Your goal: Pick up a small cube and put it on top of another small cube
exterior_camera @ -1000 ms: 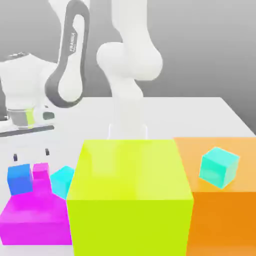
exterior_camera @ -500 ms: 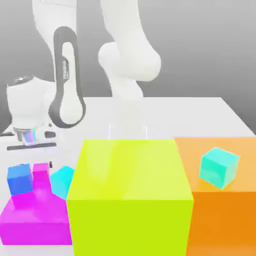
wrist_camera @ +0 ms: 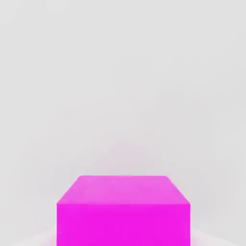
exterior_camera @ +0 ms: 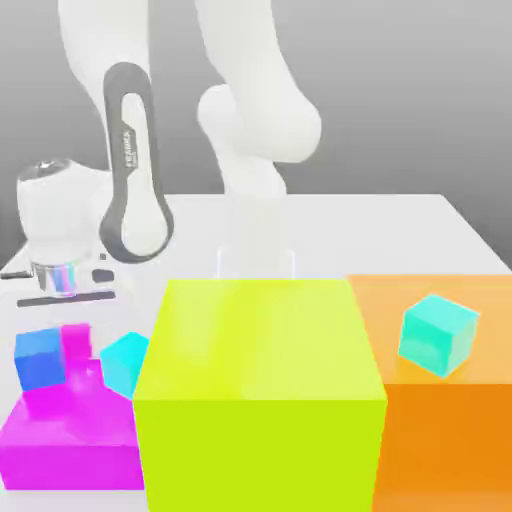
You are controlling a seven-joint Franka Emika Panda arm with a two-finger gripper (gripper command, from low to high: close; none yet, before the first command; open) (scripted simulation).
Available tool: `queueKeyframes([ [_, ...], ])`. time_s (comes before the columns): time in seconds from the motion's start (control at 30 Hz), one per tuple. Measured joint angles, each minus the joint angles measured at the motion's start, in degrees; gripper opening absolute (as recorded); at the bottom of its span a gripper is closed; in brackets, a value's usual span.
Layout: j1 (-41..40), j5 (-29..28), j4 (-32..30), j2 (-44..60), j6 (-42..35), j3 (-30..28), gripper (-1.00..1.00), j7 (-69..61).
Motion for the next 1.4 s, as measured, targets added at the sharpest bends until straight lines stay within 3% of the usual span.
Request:
queueKeyframes([
  [0.33,1.5,-3.2,-2.3,-9.5,-7.8,-2.1,-1.00,2.8],
  [0.57,7.0,-8.6,8.3,-12.5,-20.5,-0.6,-1.00,-13.1],
  [1.03,15.1,-0.5,7.6,-19.9,-28.2,3.1,-1.00,-24.9],
  [1.4,20.0,-0.5,6.8,-26.0,-33.7,6.5,-1.00,-30.1],
])
